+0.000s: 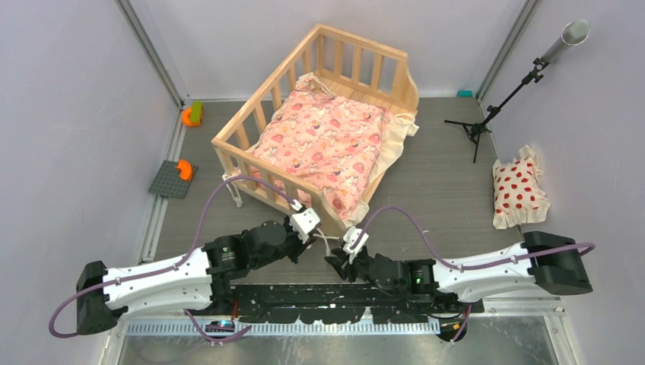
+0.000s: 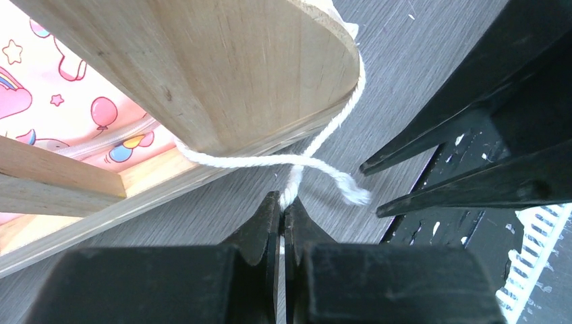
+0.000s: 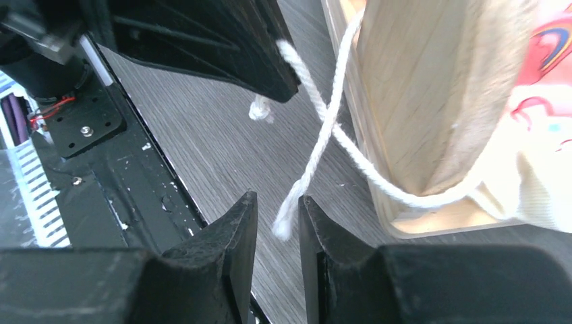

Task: Set up the pet bed

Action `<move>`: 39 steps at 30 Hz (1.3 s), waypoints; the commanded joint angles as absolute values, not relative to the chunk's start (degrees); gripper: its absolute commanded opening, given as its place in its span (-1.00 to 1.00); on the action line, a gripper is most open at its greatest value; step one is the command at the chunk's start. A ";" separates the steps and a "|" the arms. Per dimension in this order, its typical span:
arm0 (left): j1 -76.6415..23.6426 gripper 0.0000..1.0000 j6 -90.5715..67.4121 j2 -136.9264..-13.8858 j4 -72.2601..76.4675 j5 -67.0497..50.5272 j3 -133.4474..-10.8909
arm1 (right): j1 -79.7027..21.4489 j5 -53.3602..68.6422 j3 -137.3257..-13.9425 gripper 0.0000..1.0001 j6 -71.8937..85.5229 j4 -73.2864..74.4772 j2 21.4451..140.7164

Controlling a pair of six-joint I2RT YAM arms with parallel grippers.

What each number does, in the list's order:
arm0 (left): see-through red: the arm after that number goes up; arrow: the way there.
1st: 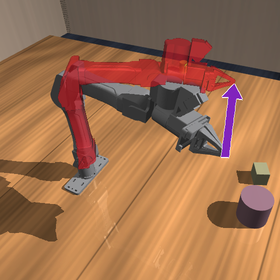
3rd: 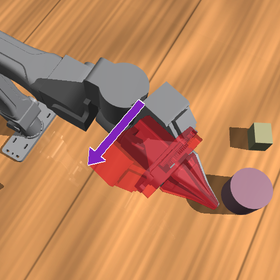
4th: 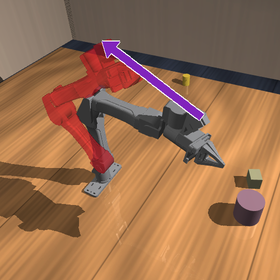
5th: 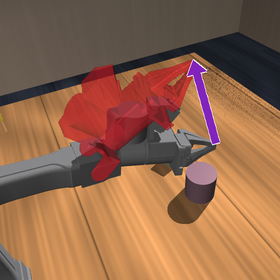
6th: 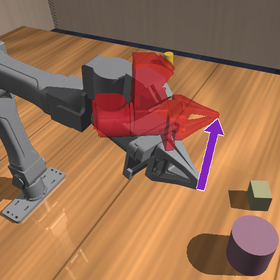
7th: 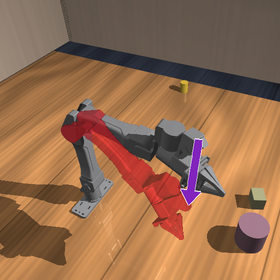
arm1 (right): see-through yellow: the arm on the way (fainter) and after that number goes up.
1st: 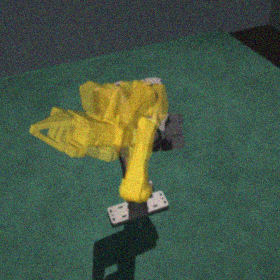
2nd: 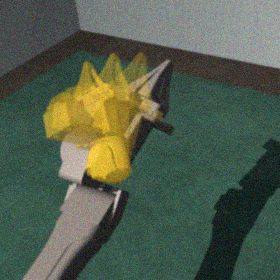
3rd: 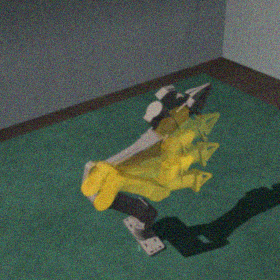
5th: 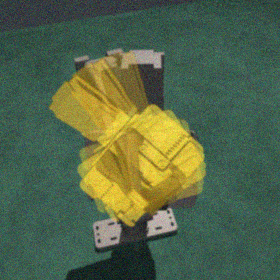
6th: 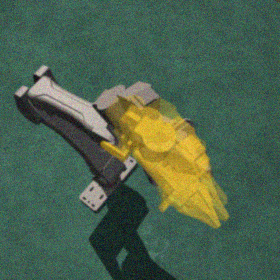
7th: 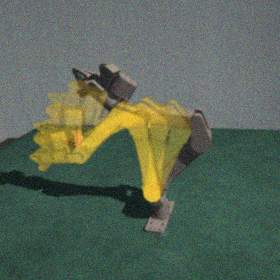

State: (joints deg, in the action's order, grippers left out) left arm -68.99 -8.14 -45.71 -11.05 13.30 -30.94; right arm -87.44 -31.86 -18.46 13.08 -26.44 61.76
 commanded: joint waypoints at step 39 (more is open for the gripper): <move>-69.11 -1.00 -4.87 -47.16 -11.68 9.01 -35.08 | -87.39 -35.36 -25.47 -0.09 -29.96 -35.94 66.05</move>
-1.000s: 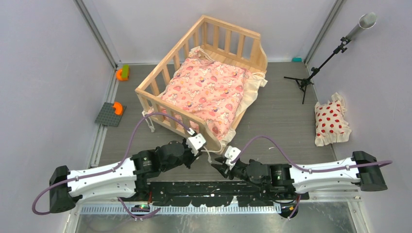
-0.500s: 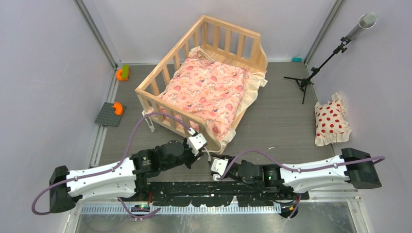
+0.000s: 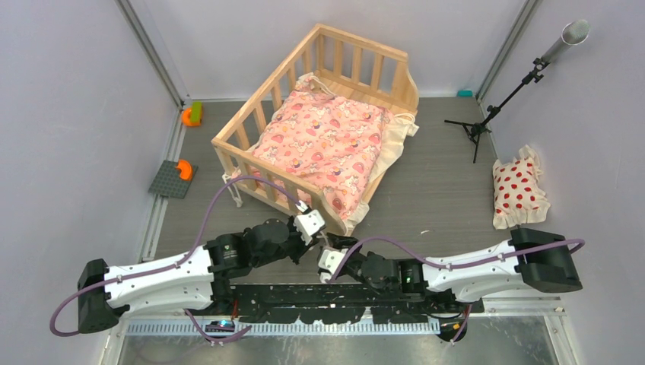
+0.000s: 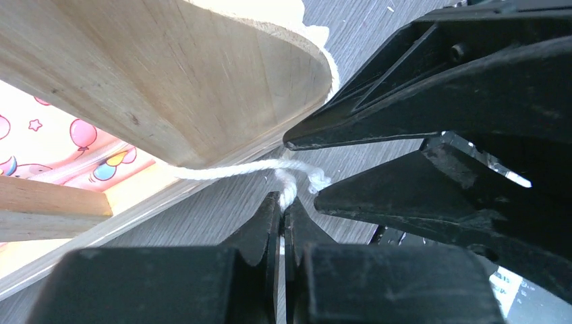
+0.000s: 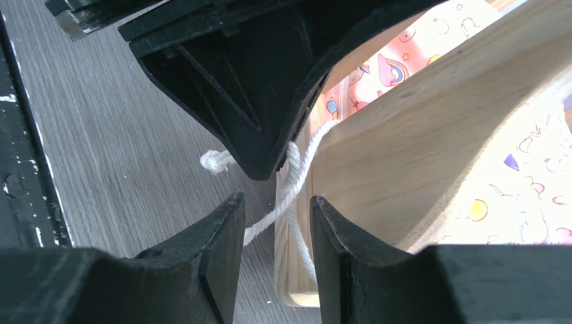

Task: Set up the pet bed

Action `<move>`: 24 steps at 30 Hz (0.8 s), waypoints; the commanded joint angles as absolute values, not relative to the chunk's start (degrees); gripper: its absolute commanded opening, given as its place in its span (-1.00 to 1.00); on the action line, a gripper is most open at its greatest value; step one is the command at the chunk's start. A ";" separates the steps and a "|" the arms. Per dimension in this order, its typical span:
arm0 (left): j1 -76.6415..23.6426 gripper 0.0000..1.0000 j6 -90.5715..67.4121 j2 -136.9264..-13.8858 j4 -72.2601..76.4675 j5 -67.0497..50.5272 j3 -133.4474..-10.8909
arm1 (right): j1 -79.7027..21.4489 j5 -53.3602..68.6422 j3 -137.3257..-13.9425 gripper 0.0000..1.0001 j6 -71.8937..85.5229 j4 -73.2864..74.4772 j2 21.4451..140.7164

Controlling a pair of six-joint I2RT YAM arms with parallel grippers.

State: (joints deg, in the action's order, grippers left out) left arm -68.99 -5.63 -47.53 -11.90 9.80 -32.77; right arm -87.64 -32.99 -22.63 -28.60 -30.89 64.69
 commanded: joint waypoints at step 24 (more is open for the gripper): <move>-69.11 -1.00 -4.97 -46.90 -12.05 7.85 -35.42 | -82.60 -32.68 -25.99 -0.20 -28.00 -42.67 71.72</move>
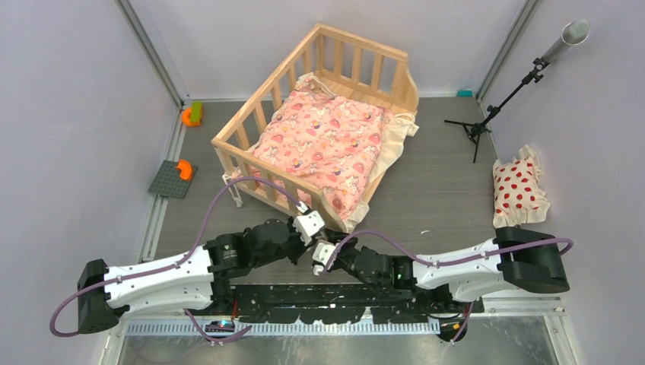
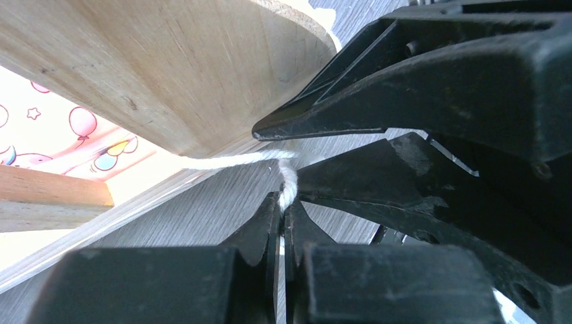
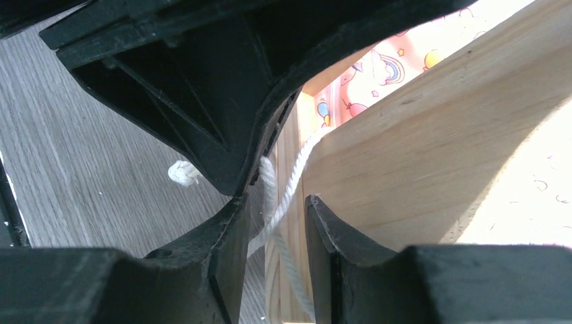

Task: Set up the pet bed

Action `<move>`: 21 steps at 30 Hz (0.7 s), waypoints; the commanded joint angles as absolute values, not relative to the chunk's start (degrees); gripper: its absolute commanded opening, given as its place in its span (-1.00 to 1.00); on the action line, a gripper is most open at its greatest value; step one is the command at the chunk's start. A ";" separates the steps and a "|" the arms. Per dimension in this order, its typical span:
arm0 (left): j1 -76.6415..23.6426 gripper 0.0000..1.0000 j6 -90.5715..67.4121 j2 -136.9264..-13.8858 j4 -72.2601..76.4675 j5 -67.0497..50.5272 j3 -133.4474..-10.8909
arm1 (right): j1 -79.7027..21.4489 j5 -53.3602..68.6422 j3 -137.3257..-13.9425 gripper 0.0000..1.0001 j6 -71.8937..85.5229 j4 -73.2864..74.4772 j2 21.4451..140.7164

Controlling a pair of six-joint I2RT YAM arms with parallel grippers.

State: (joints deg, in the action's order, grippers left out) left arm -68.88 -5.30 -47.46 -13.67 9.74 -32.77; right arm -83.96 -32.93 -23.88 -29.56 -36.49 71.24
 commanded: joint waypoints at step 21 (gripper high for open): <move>-69.08 -1.00 -4.79 -44.67 -11.75 8.91 -34.74 | -81.12 -30.24 -23.56 -0.99 -20.61 -41.38 70.35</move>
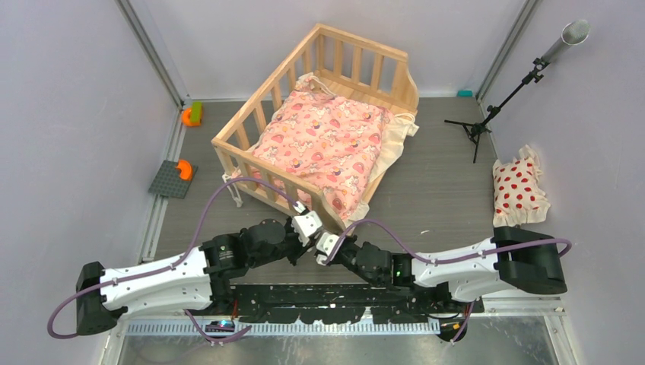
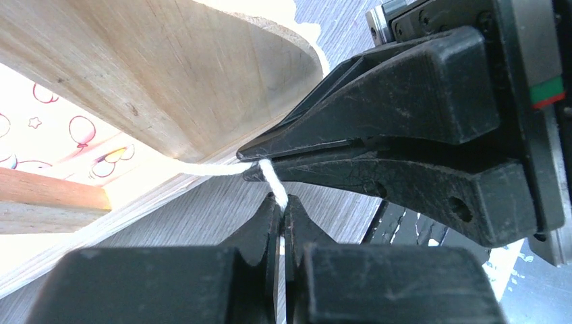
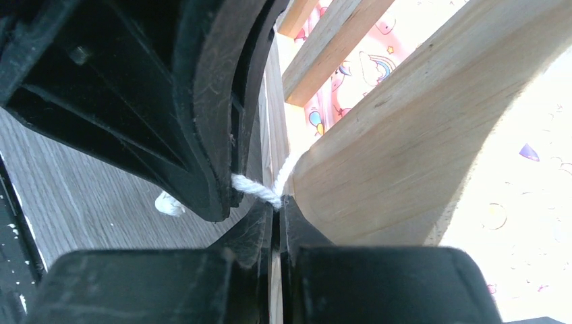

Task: Set up the pet bed

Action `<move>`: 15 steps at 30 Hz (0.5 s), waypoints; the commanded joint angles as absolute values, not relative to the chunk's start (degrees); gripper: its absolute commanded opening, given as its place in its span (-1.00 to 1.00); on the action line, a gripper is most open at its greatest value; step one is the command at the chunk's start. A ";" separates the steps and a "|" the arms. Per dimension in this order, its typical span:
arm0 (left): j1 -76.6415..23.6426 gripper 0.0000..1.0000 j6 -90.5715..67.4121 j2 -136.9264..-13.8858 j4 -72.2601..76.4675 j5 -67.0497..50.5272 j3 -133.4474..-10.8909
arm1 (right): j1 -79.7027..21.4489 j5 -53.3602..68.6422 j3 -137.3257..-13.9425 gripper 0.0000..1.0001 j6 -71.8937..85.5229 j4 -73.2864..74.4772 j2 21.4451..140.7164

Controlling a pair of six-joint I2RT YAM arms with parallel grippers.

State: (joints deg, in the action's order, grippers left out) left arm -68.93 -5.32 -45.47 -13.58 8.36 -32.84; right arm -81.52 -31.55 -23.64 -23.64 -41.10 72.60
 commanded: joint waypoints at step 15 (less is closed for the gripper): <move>-69.05 -0.55 -1.95 -45.84 -9.06 19.21 -37.00 | -81.19 -28.33 -23.95 -0.99 2.63 -32.93 64.31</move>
